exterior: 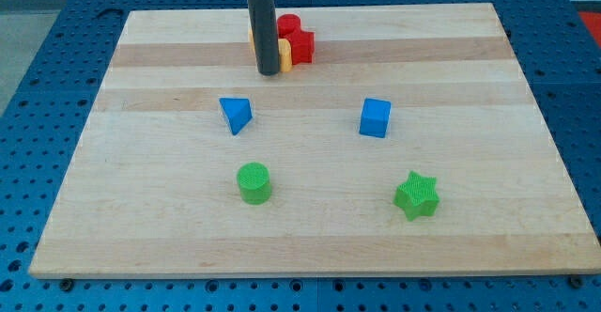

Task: Point your arm towards the blue triangle

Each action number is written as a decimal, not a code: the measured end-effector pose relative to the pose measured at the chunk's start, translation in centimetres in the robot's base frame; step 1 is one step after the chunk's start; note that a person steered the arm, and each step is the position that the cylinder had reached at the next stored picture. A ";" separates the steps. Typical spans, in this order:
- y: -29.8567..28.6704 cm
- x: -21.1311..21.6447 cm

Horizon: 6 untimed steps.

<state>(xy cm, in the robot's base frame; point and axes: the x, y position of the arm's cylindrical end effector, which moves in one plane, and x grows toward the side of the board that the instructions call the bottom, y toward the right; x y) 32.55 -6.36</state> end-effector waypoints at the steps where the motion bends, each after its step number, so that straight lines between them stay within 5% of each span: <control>1: 0.0 -0.2; 3: 0.0 1.3; 6: -12.8 9.7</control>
